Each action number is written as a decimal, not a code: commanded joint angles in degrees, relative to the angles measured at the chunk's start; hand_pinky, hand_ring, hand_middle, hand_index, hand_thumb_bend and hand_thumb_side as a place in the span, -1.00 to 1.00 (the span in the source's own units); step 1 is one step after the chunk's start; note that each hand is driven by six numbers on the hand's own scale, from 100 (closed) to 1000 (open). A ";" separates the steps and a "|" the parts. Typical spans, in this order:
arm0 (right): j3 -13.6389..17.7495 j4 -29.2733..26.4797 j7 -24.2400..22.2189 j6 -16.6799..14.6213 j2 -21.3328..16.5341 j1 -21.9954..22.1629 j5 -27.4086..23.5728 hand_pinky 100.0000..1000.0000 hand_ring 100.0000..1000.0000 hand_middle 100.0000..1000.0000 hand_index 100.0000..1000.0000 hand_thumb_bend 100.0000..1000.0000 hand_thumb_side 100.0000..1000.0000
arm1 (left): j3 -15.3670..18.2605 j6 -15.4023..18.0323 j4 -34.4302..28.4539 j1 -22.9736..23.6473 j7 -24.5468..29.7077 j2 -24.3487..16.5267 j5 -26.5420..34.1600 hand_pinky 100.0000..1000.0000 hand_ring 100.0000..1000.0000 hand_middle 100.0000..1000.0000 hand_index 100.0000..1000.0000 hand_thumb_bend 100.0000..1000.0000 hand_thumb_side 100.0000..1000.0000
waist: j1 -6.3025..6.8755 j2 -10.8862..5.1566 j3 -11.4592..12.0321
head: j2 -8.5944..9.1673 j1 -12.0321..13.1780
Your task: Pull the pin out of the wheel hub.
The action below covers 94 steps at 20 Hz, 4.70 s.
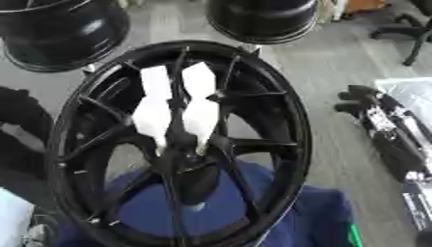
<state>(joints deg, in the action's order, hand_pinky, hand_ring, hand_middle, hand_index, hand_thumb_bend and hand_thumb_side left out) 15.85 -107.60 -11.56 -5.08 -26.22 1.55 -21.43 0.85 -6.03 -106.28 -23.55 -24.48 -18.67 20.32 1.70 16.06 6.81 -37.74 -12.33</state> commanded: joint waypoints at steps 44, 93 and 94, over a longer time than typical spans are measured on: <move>0.38 -0.73 0.55 0.10 -1.77 1.43 3.37 0.94 0.48 0.47 0.64 -1.00 0.15 | -26.08 -20.79 -8.29 -42.53 58.52 -31.04 -2.56 0.30 0.66 0.62 0.73 -0.97 0.55 | 2.27 -0.65 -1.48 | 0.20 -3.86; -1.68 -0.75 -1.03 0.26 -1.88 1.20 5.24 0.94 0.48 0.47 0.63 -1.00 0.18 | -40.33 -31.37 -0.53 -43.60 66.86 -20.49 -30.30 0.31 0.38 0.47 0.55 -0.34 -1.00 | 1.82 -0.28 -1.86 | -0.13 -3.22; -1.71 -0.74 -1.07 0.27 -1.88 1.17 5.24 0.94 0.48 0.47 0.63 -1.00 0.18 | -40.45 -31.06 0.12 -43.51 66.61 -20.27 -30.57 0.30 0.40 0.48 0.55 -0.37 -1.00 | 1.81 -0.26 -1.88 | -0.12 -3.23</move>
<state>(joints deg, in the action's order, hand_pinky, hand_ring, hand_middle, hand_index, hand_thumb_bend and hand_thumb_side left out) 14.02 -107.59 -12.42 -4.77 -26.50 3.03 -16.42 -40.04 -32.39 -106.57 -66.45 37.17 -38.56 -9.68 3.85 16.49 5.01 -38.19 -15.69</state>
